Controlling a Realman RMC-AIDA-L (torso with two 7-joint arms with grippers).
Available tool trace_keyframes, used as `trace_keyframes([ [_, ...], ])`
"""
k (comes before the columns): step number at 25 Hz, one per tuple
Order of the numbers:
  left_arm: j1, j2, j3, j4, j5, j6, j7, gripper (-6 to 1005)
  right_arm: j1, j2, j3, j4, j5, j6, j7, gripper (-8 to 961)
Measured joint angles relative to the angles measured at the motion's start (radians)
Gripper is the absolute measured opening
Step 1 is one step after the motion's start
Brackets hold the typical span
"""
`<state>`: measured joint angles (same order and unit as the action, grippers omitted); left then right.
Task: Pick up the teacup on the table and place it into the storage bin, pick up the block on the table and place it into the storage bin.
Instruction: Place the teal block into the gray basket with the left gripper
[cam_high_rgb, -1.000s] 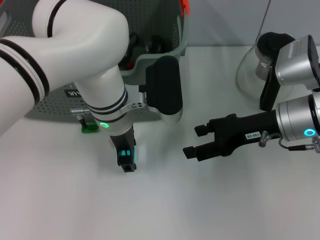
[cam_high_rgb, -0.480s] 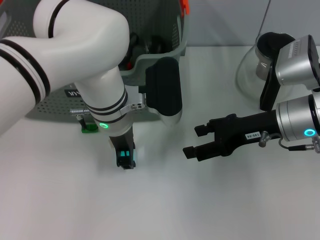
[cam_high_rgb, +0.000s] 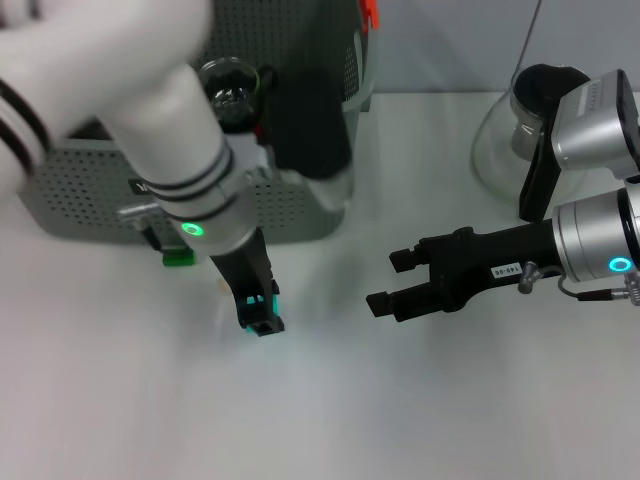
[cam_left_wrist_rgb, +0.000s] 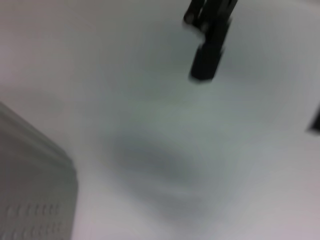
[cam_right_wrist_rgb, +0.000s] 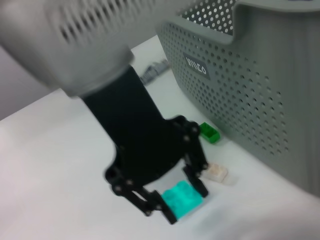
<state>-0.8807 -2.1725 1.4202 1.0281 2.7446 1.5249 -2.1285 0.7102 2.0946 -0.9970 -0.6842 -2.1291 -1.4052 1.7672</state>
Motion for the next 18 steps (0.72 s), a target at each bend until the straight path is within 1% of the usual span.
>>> trace_keyframes([
  [2,0.014,0.001,-0.102,0.048,-0.047,0.088,0.006,406,0.0,-0.001,0.001,0.0,0.0,-0.003,0.0,877],
  [3,0.019,0.004,-0.17,0.07,-0.079,0.138,0.015,407,0.0,-0.001,0.002,0.0,0.0,-0.004,0.0,877],
  [5,0.019,0.016,-0.337,0.095,-0.16,0.247,0.042,407,0.0,-0.001,0.006,0.0,0.0,-0.007,0.0,877],
  [6,0.014,0.028,-0.431,0.099,-0.207,0.305,0.056,408,0.0,-0.001,0.008,0.0,0.0,-0.009,0.0,877],
  [7,0.008,0.048,-0.528,0.098,-0.262,0.367,0.066,408,0.0,-0.001,0.009,0.0,0.0,-0.011,0.0,877],
  [8,0.004,0.064,-0.591,0.098,-0.295,0.401,0.071,408,0.0,-0.002,0.01,0.0,0.0,-0.012,0.0,877],
  [9,0.002,0.087,-0.654,0.095,-0.343,0.436,0.07,408,0.0,-0.002,0.011,0.0,0.0,-0.013,0.0,877],
  [10,0.001,0.117,-0.708,0.091,-0.388,0.464,0.066,409,0.0,-0.002,0.011,0.0,0.0,-0.013,0.0,877],
  [11,0.001,0.143,-0.749,0.088,-0.427,0.481,0.059,409,0.0,-0.002,0.012,0.0,0.0,-0.014,0.0,877],
  [13,0.001,0.204,-0.818,0.073,-0.495,0.5,0.044,409,0.0,-0.002,0.012,0.0,0.0,-0.017,0.0,877],
  [14,0.0,0.236,-0.847,0.067,-0.515,0.491,0.038,410,0.0,-0.003,0.012,0.0,0.0,-0.019,0.0,877],
  [16,-0.003,0.292,-0.89,0.058,-0.519,0.438,0.035,410,0.0,-0.004,0.012,0.0,0.0,-0.023,0.0,877],
  [18,-0.008,0.325,-0.908,0.057,-0.474,0.324,0.035,411,0.0,-0.004,0.012,0.0,0.0,-0.025,0.0,877],
])
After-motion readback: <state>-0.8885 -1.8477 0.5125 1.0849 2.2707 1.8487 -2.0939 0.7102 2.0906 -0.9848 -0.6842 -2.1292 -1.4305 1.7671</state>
